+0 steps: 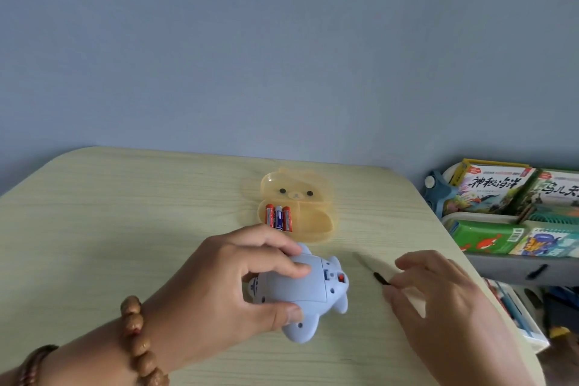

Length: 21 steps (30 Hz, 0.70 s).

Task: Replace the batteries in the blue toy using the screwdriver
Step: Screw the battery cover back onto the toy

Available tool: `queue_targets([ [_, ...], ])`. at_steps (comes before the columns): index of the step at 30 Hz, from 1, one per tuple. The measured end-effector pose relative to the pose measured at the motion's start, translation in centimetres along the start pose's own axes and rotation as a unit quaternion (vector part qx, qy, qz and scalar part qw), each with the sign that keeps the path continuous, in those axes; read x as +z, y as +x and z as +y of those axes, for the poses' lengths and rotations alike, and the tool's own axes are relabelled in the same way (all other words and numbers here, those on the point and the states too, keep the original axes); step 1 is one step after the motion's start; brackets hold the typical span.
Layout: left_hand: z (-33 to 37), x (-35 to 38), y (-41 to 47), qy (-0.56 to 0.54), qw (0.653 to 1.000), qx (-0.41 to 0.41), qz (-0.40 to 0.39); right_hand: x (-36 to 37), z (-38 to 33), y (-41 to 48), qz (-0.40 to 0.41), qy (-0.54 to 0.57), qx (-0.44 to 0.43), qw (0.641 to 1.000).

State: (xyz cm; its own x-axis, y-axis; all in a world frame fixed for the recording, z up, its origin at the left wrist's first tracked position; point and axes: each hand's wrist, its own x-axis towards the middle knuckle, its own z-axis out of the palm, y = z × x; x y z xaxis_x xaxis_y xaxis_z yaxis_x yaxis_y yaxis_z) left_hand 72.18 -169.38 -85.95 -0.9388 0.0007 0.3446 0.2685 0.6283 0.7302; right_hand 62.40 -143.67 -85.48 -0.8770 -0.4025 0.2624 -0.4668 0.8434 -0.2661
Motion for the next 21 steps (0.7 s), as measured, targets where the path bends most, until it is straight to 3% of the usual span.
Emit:
queue_targets([
  [5,0.2,-0.1,0.0,0.015,1.0,0.009,-0.008,-3.7,-0.2,1.2,0.005,0.155,-0.031,0.987],
  [7,0.2,-0.1,0.0,0.019,1.0,0.008,-0.01,-5.5,-0.7,1.6,0.03,0.199,-0.104,0.974],
  [11,0.3,-0.1,0.1,0.027,1.0,0.005,-0.01,-6.8,-2.3,1.9,0.034,0.109,-0.245,0.963],
  [21,0.7,-0.1,0.1,0.05,0.999,0.008,-0.016,-5.8,-2.0,1.5,0.014,0.112,-0.243,0.964],
])
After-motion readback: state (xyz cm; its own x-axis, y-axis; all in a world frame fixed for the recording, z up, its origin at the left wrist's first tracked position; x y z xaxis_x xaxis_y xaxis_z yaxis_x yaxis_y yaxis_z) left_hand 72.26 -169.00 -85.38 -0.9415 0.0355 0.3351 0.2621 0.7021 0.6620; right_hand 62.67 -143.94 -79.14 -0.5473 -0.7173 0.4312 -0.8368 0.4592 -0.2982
